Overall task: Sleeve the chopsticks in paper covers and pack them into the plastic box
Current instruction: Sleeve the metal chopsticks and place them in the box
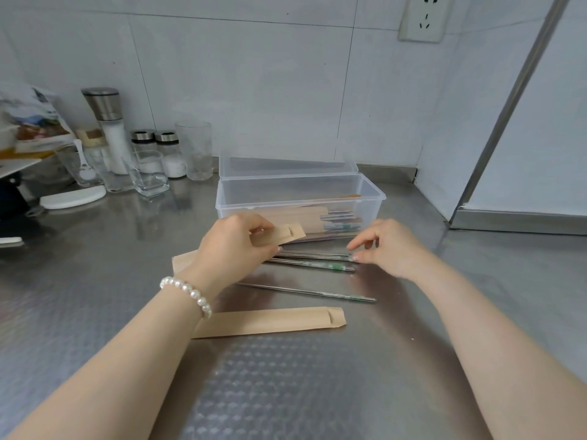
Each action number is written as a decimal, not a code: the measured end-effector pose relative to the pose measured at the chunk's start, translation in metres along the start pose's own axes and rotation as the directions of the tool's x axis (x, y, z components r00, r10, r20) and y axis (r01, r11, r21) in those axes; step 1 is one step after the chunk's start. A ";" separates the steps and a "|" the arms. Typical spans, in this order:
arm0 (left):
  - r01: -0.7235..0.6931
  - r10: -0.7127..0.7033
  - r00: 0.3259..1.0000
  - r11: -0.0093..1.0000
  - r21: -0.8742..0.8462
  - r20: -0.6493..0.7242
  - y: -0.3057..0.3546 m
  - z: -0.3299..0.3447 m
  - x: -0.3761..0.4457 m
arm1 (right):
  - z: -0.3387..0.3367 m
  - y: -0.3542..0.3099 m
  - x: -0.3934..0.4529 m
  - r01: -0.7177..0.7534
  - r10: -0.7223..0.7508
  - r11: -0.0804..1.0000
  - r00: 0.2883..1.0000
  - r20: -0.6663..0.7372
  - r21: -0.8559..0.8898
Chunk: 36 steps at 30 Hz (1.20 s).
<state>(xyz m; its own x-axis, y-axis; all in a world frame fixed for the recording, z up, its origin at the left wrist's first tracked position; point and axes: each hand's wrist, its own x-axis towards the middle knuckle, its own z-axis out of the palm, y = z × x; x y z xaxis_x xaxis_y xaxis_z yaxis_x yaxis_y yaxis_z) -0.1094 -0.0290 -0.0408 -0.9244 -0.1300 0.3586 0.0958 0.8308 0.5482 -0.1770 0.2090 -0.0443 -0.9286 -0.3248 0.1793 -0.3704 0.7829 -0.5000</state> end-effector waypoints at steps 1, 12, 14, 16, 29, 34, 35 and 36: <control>0.001 -0.001 1.000 1.000 0.004 0.003 0.000 0.000 0.000 | 0.000 0.000 0.000 0.006 -0.006 1.000 1.000 0.020 0.001; -0.005 0.004 0.999 1.000 0.017 0.039 0.000 0.001 0.000 | -0.020 -0.015 -0.016 0.002 -0.049 0.990 0.939 0.341 0.138; -0.008 0.008 0.999 1.000 0.013 0.039 0.000 0.001 0.000 | -0.024 -0.025 -0.023 0.015 -0.049 0.997 0.874 0.484 0.074; -0.016 0.015 0.999 1.000 0.009 0.047 0.000 0.002 0.000 | -0.025 -0.033 -0.028 0.035 -0.038 0.999 0.835 0.549 0.017; -0.033 0.035 0.997 0.999 -0.030 0.069 0.003 0.003 -0.003 | -0.022 -0.026 -0.023 0.038 0.036 0.993 0.811 0.584 -0.114; -0.021 0.023 0.999 0.999 -0.034 0.044 0.002 0.001 -0.002 | -0.033 -0.017 -0.022 -0.005 0.016 1.000 0.844 0.536 -0.023; -0.013 0.014 0.999 0.999 -0.034 0.035 0.001 0.001 -0.002 | -0.036 -0.015 -0.022 -0.037 0.006 0.998 0.852 0.524 0.048; -0.008 0.009 1.000 0.999 -0.037 0.027 0.001 0.001 -0.002 | -0.040 -0.013 -0.023 -0.063 -0.006 0.991 0.867 0.498 0.122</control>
<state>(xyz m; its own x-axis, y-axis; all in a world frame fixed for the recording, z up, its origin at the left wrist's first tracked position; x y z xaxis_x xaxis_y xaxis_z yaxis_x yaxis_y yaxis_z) -0.1081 -0.0271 -0.0412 -0.9330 -0.1078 0.3434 0.1169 0.8116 0.5725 -0.1518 0.2280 -0.0081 -0.7920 -0.5509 -0.2631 -0.3058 0.7310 -0.6100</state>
